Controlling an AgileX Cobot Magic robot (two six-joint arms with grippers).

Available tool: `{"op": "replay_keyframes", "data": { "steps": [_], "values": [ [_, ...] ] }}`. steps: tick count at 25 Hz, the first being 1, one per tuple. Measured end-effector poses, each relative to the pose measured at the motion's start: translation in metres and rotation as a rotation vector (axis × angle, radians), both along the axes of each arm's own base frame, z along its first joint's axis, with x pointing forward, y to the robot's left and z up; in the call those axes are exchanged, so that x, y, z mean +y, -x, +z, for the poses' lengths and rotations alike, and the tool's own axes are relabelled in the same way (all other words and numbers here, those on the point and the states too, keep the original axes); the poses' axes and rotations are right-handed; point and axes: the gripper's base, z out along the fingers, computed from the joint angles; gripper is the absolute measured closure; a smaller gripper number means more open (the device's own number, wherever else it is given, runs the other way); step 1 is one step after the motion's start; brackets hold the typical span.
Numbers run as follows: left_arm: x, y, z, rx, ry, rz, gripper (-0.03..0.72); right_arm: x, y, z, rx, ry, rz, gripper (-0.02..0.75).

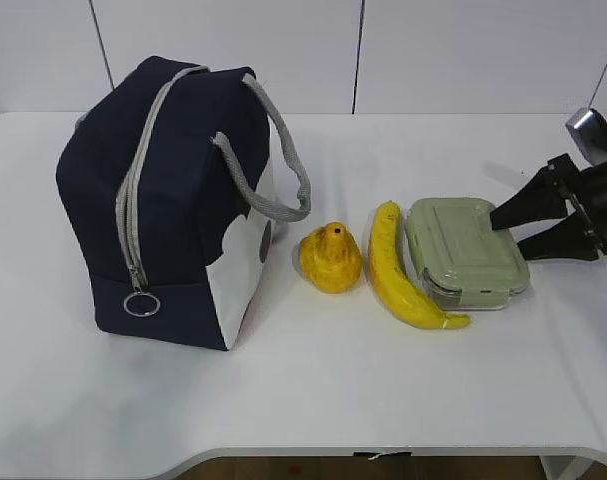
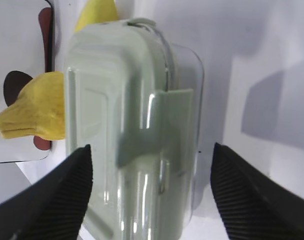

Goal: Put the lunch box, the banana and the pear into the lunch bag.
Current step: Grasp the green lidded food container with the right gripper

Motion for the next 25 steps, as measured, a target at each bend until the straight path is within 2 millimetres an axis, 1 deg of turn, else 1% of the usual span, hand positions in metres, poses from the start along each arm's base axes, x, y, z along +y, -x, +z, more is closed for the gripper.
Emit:
{"op": "replay_keyframes", "data": {
  "steps": [9, 15, 22, 25],
  "values": [
    [0.0, 0.0, 0.0, 0.0, 0.0, 0.0, 0.379, 0.0, -0.002, -0.004, 0.003, -0.017, -0.011, 0.158],
    [0.0, 0.0, 0.0, 0.0, 0.0, 0.0, 0.379, 0.0, -0.003, -0.011, 0.017, -0.029, -0.015, 0.159],
    [0.0, 0.0, 0.0, 0.0, 0.0, 0.0, 0.38, 0.01, -0.005, -0.019, 0.035, -0.038, 0.004, 0.16],
    [0.0, 0.0, 0.0, 0.0, 0.0, 0.0, 0.38, 0.01, -0.005, -0.019, 0.034, -0.039, 0.004, 0.16]
  ]
}}
